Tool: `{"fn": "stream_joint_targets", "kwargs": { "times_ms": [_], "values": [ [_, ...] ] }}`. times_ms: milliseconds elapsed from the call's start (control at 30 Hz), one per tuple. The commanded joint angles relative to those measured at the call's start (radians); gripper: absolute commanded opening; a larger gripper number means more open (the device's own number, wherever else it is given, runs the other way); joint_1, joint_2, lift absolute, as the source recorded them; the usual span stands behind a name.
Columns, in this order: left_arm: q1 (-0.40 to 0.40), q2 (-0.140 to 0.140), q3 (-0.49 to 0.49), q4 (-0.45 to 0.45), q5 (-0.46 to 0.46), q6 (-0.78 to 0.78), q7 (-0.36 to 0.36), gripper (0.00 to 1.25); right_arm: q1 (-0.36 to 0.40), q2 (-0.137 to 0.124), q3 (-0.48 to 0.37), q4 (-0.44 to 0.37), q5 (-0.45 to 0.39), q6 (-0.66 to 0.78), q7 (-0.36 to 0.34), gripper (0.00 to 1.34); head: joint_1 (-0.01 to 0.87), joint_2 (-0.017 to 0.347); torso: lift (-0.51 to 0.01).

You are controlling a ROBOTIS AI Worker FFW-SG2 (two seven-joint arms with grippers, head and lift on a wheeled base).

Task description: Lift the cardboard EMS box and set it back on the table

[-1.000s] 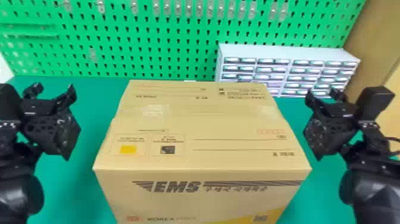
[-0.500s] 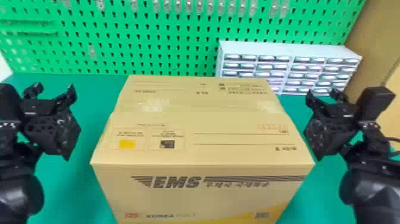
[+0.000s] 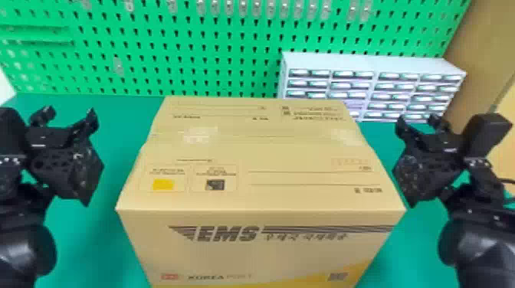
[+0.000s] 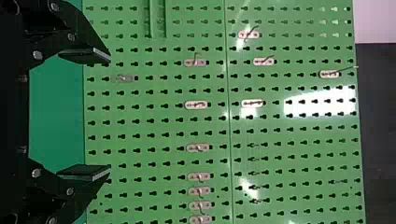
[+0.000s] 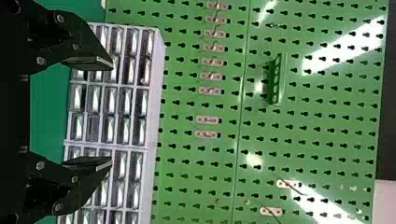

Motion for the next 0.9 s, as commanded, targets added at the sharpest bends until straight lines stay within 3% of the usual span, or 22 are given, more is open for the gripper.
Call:
{"fn": "stream_joint_targets", "kwargs": {
  "times_ms": [0, 233, 567, 867],
  "values": [
    [0.001, 0.000, -0.001, 0.009, -0.003, -0.006, -0.001, 0.83, 0.002, 0.000, -0.006, 0.033, -0.013, -0.048, 0.000, 0.80, 0.678, -0.014, -0.095],
    [0.005, 0.000, -0.012, 0.027, 0.000, -0.020, -0.001, 0.83, 0.002, 0.003, -0.009, 0.062, 0.006, -0.074, 0.000, 0.80, 0.678, -0.014, -0.095],
    [0.005, 0.000, -0.024, 0.043, 0.001, -0.020, -0.002, 0.83, -0.006, 0.034, -0.033, 0.114, 0.022, -0.120, -0.011, 0.80, 0.678, -0.014, -0.095],
    [0.005, 0.000, -0.029, 0.044, -0.008, -0.020, -0.001, 0.83, -0.010, 0.029, -0.016, 0.116, 0.025, -0.120, -0.028, 0.80, 0.678, -0.014, -0.095]
  ]
}}
